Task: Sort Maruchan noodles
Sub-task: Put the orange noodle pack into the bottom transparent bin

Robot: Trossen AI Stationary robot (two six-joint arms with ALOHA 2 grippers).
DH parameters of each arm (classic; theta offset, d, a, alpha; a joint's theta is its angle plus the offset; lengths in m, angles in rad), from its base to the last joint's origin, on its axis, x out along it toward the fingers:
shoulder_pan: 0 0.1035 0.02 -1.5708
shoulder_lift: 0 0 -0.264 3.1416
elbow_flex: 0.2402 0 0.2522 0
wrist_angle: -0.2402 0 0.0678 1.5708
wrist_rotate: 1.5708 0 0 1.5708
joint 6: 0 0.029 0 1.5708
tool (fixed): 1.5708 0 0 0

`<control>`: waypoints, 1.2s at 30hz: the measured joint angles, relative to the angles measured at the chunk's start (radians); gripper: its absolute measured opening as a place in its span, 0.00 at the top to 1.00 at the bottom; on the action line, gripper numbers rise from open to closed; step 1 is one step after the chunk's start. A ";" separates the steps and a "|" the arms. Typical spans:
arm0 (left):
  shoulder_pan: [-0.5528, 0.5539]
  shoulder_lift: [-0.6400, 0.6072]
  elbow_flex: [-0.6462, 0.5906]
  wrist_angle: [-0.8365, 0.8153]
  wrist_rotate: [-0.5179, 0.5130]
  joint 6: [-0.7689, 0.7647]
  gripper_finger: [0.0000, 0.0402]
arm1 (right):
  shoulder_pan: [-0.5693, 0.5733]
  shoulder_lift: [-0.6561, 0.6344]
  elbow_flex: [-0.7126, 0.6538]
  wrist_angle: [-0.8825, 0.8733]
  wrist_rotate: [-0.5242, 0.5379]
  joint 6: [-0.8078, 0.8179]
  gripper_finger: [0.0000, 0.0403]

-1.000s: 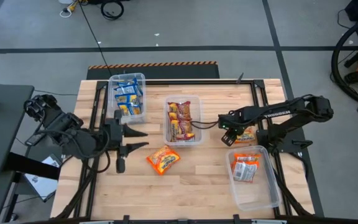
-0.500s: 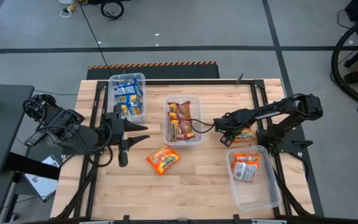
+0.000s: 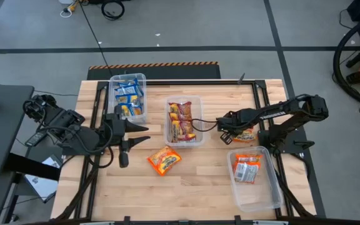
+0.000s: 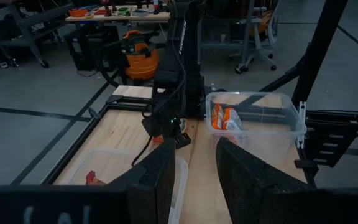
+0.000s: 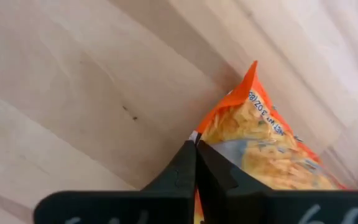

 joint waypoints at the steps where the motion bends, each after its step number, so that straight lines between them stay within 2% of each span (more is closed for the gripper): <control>1: 0.000 0.000 0.000 0.000 0.000 -0.003 0.69 | 0.000 -0.012 0.006 -0.012 0.003 0.001 0.97; 8: -0.001 0.000 0.000 0.000 0.027 -0.040 0.69 | 0.000 -0.110 0.126 -0.146 0.018 -0.015 0.99; 18: -0.001 0.000 0.000 0.001 0.035 -0.053 0.69 | 0.000 -0.164 0.360 -0.259 -0.085 -0.074 0.99; 21: -0.001 0.000 0.000 0.000 0.071 -0.074 0.69 | 0.015 -0.164 0.444 -0.274 -0.110 -0.094 0.99; 30: -0.001 0.000 0.000 -0.046 0.169 -0.106 0.69 | 0.142 -0.164 0.722 -0.299 -0.154 -0.091 0.99; 36: -0.002 0.000 0.000 -0.195 0.225 -0.197 0.69 | 0.292 -0.165 0.862 -0.273 -0.202 -0.075 0.99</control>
